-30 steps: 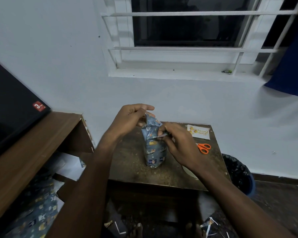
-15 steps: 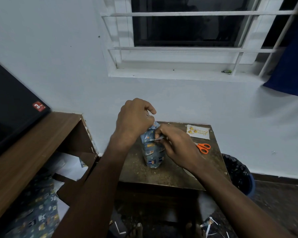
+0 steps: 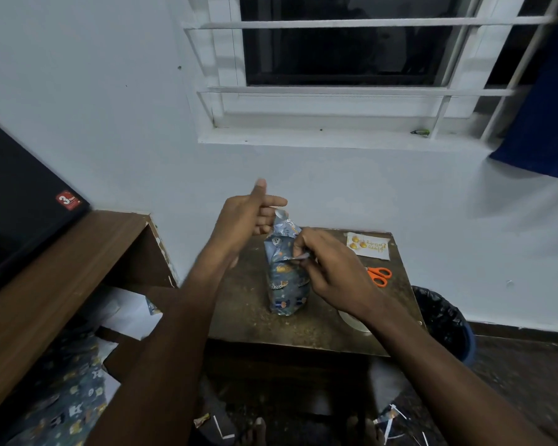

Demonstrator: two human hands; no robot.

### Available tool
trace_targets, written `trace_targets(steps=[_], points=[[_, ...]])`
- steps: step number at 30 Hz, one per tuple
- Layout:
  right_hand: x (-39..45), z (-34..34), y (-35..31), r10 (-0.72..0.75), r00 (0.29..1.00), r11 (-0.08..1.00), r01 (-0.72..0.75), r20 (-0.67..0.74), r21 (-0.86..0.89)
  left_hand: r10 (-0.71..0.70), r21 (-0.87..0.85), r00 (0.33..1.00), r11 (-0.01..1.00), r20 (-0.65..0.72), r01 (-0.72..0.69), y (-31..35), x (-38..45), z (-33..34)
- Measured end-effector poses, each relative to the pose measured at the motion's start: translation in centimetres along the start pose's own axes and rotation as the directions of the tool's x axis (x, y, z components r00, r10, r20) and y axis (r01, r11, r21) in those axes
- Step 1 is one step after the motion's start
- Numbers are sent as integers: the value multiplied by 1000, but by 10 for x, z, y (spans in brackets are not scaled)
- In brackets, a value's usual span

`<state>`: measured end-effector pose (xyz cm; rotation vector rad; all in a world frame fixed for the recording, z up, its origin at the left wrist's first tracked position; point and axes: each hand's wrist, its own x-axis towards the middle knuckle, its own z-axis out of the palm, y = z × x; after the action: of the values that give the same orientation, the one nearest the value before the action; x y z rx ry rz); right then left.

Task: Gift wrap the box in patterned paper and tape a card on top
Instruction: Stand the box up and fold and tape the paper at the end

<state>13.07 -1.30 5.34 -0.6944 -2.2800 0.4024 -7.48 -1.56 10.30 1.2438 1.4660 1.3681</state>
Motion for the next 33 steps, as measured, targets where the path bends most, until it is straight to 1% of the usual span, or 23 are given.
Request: trace_targets(steps=[1,4,6,8,11,13,17,21,23,25,28,33], points=[[0,0,1,2,1000,1000,-2,-4,2,-8,-44,999,999,54,10,-4,2,-6],[1,2,0,4,1000,1000,-4,-5,-7,19,20,990,1000,142,-22,-14,0,-13],[1,3,0,0,1000,1000,0,-6,-8,11,20,984,1000,179,-15,-19,-1,-10],[1,3,0,2,1000,1000,-2,-12,-1,24,-17,985,1000,170,-21,-21,-2,-6],[1,3,1,17,1000,1000,-17,-19,0,57,-49,991,997,117,-52,-24,-4,2],[0,2,1,18,1000,1000,-18,-17,-7,109,-8,988,994,109,-109,-28,-3,5],[0,1,1,1,1000,999,-1,-12,-39,212,70,967,972,143,-223,-27,1,3],[0,0,0,-38,999,997,39,10,-61,226,182,957,949,182,-259,-21,6,-2],[-2,1,0,-56,998,995,57,15,-85,246,255,945,920,216,-297,-19,10,-6],[-3,1,0,-63,998,993,64,14,-96,283,314,917,876,280,-366,-16,12,-11],[-4,2,0,-86,996,991,87,13,-100,322,341,873,826,367,-448,-15,14,-16],[-3,2,0,-97,995,993,96,-1,-61,396,397,837,748,377,-532,-24,21,-13]])
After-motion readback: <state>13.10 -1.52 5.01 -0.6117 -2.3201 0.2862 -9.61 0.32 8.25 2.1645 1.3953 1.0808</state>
